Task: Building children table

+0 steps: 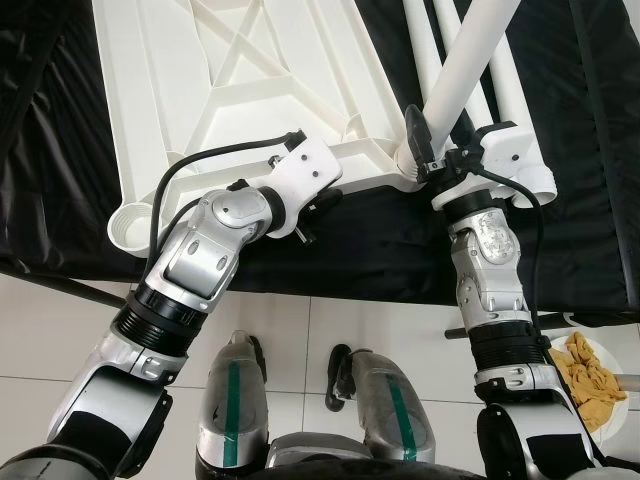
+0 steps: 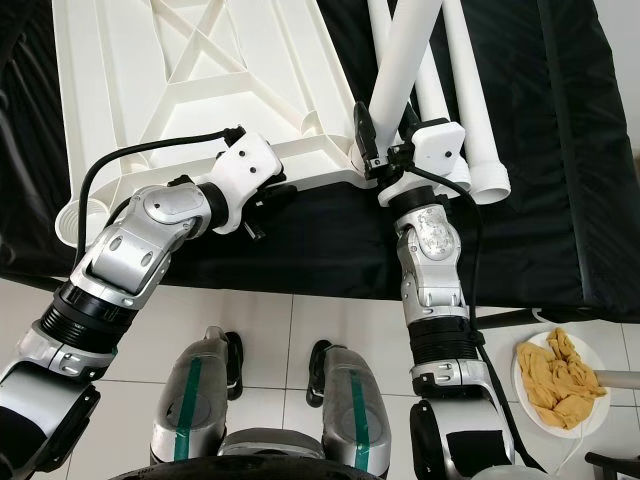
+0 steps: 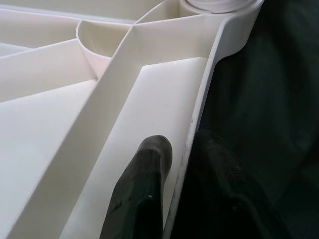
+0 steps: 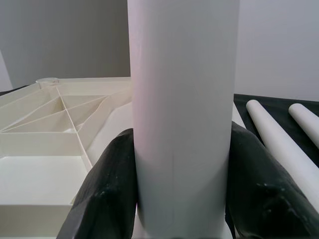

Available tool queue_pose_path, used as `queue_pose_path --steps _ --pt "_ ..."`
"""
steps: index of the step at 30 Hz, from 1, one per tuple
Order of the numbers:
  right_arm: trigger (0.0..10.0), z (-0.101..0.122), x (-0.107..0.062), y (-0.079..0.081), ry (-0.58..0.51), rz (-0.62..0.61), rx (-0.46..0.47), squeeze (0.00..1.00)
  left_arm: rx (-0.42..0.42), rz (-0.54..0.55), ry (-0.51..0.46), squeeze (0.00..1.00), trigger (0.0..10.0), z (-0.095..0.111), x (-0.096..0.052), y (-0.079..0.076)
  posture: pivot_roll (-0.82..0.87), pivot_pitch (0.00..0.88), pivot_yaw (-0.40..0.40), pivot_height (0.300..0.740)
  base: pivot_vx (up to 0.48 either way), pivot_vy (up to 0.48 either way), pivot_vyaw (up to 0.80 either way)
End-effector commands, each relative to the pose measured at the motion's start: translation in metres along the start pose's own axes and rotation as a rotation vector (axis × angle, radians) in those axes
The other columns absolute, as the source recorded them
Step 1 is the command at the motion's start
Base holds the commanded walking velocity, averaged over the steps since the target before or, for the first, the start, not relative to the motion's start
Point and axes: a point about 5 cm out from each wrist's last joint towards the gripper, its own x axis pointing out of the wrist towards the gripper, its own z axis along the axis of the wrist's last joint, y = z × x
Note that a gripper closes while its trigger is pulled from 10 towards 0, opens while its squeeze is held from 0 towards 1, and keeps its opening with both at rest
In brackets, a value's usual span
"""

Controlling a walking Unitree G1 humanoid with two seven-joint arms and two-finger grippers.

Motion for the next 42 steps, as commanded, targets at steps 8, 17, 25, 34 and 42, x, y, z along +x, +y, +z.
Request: queue_pose_path --steps 8,17,25,34,42 --pt "10.0 -0.033 -0.023 0.023 0.153 0.162 -0.018 0.00 0.011 0.045 -0.015 0.00 10.0 0.005 -0.002 0.006 0.09 0.142 -0.033 0.740 0.000 0.000 0.00" --pt "10.0 -0.033 -0.028 0.027 0.132 0.198 -0.068 0.00 0.014 0.043 -0.015 0.00 10.0 0.004 -0.003 0.006 0.09 0.137 -0.028 0.740 0.000 0.000 0.00" --pt "10.0 -0.035 -0.034 0.032 0.114 0.243 -0.125 0.00 0.018 0.038 -0.013 0.00 10.0 0.004 -0.003 0.005 0.09 0.135 -0.025 0.740 0.000 0.000 0.00" --pt "10.0 -0.038 -0.034 0.031 0.120 0.226 -0.113 0.00 0.020 0.033 -0.014 0.00 10.0 0.005 -0.003 0.005 0.09 0.128 -0.023 0.740 0.000 0.000 0.00" --pt "10.0 -0.042 -0.031 0.025 0.154 0.118 -0.038 0.00 0.025 0.027 -0.016 0.00 10.0 0.006 -0.002 0.004 0.09 0.126 -0.021 0.740 0.000 0.000 0.00"
